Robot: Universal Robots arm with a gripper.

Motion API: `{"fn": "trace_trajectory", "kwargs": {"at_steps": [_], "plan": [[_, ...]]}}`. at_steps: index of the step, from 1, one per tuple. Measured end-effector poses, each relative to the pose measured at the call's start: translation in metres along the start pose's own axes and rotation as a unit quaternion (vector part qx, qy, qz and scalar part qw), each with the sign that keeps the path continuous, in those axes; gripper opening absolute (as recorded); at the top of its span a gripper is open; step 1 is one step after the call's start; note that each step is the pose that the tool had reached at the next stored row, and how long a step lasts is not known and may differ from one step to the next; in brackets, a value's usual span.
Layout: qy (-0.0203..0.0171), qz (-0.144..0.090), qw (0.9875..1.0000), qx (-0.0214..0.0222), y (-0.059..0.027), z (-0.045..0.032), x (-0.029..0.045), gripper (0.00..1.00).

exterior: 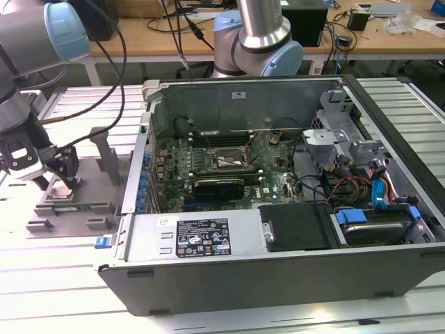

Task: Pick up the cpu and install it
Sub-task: 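Pick up the cpu and move it towards the insertion slot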

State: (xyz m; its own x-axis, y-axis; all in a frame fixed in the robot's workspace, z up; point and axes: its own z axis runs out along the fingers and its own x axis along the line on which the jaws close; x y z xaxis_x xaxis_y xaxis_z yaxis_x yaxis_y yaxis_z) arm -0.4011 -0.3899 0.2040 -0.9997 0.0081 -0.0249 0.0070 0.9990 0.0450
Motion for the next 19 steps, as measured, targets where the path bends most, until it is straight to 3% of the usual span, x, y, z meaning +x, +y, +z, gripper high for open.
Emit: {"fn": "trace_trajectory", "kwargs": {"at_steps": [6, 19], "plan": [[0.0000, 0.000, 1.0000, 0.0000, 0.0000, 0.0099, 0.0004, 0.60], [0.0003, -0.005, 1.0000, -0.0005, 0.0033, 0.0150, 0.0004, 0.60]]}}
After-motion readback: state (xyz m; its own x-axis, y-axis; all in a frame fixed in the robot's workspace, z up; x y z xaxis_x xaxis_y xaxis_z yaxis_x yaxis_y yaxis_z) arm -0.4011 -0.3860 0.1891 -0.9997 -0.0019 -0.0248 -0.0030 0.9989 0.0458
